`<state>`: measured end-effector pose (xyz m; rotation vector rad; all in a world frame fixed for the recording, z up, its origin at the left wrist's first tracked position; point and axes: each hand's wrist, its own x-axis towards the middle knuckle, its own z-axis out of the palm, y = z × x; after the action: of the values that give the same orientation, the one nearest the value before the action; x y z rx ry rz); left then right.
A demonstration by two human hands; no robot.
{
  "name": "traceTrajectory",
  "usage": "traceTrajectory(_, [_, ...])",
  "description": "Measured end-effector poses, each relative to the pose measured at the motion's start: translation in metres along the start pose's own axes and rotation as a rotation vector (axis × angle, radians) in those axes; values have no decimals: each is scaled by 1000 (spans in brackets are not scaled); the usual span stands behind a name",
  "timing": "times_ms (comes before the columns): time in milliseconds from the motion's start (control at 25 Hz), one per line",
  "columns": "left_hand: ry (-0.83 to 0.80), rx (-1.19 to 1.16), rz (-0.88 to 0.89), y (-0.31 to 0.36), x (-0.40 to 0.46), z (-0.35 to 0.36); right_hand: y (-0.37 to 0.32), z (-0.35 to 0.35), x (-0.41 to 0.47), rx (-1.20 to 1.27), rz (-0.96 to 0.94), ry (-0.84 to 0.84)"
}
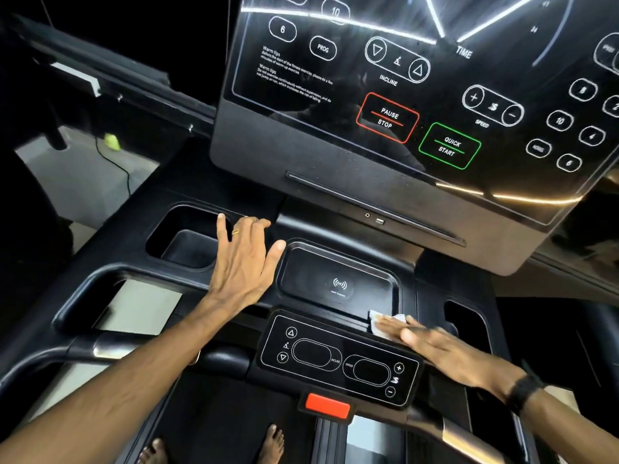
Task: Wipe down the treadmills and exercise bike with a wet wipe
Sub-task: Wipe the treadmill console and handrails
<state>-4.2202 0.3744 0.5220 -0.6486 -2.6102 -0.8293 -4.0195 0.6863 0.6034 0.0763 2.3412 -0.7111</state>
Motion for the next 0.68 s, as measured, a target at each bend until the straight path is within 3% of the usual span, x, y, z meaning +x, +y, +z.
traceTrajectory(120, [7, 11, 21, 2, 1, 0, 2, -3, -1, -134, -101, 21])
traceTrajectory(320, [2, 26, 13, 2, 0, 0, -5, -18, 24, -371, -74, 65])
traceTrajectory(560, [-10, 36, 13, 0, 1, 1, -17, 1, 38, -385, -158, 162])
traceTrajectory(680, [-13, 40, 6, 1, 2, 0, -8, 2, 25, -737, -235, 120])
